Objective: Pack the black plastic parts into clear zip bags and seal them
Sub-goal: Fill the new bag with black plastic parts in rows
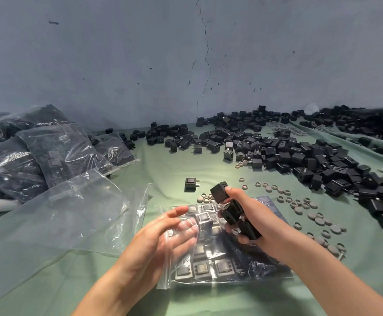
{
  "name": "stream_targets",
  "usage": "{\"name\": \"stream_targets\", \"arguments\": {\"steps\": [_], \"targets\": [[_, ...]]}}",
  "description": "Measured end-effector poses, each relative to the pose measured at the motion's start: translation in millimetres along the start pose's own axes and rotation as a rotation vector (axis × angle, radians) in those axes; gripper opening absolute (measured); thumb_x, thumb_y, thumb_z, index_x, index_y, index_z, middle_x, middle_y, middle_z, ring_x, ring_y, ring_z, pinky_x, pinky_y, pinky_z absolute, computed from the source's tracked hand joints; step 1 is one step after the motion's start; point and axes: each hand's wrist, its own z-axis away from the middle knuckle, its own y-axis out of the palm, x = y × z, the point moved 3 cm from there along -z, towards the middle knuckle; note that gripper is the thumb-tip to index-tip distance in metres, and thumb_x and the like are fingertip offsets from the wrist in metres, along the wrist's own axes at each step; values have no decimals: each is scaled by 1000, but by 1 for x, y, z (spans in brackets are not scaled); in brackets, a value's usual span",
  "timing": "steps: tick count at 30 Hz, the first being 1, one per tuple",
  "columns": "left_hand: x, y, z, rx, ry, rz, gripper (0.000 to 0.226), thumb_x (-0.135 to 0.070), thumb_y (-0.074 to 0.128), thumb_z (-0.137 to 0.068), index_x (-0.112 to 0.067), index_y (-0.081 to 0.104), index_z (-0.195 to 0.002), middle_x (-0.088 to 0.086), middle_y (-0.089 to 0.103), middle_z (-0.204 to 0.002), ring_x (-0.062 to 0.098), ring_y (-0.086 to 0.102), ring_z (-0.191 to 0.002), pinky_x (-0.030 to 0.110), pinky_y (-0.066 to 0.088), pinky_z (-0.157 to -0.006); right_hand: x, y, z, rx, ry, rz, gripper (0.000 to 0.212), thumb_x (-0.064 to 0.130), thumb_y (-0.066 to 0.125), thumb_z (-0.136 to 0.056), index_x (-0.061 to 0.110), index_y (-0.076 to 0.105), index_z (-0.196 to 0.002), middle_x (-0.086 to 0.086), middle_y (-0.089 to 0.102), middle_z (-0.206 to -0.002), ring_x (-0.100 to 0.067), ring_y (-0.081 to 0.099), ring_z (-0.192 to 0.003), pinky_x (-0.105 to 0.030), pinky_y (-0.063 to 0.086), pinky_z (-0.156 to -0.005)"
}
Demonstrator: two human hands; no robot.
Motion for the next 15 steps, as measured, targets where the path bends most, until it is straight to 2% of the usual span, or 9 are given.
{"name": "stream_targets", "arguments": {"steps": [4,7,9,11,12,14,15], "targets": [[-7,-18,10,-221,127,-184,21,-14,62,-90,-1,72,-104,24,73,-103,38,72,-95,43,62,-74,6,2,4,28,-86,2,47,58,61,-87,17,65,-111,0,66,-66,-10,57,-50,-21,37,-38],[-17,-34,22,-462,375,-575,24,-18,50,-101,-19,73,-94,7,75,-98,26,72,-89,38,58,-75,13,7,7,55,-197,14,56,63,66,-73,19,67,-108,-3,64,-70,-9,54,-46,-21,37,-37],[-25,-35,33,-545,605,-808,20,-28,52,-100,-33,71,-93,-9,72,-93,17,68,-90,38,54,-80,15,14,12,101,-269,45,50,61,66,-73,23,68,-105,-2,65,-70,-8,52,-43,-20,38,-36],[-25,-26,39,-426,699,-845,15,-50,55,-95,-44,68,-100,-14,70,-94,10,67,-87,33,52,-76,13,21,17,166,-318,132,33,58,66,-80,35,70,-103,-1,67,-69,-9,50,-43,-19,39,-38],[-23,-20,39,-322,683,-810,22,-59,54,-91,-46,67,-104,-12,71,-96,10,68,-84,29,52,-73,12,25,19,203,-347,183,25,56,67,-83,40,70,-102,2,67,-69,-8,50,-45,-18,40,-41],[-15,-7,37,-128,576,-690,31,-66,53,-90,-46,67,-109,-2,72,-96,13,68,-79,27,53,-67,9,33,24,242,-469,324,24,57,70,-85,43,67,-105,10,67,-77,0,55,-55,-13,42,-49],[-12,-2,37,-57,527,-629,30,-62,54,-89,-44,68,-108,2,72,-91,16,67,-76,26,53,-64,8,37,26,231,-553,426,29,56,71,-83,42,66,-108,15,66,-86,-1,59,-62,-12,44,-54]]}}
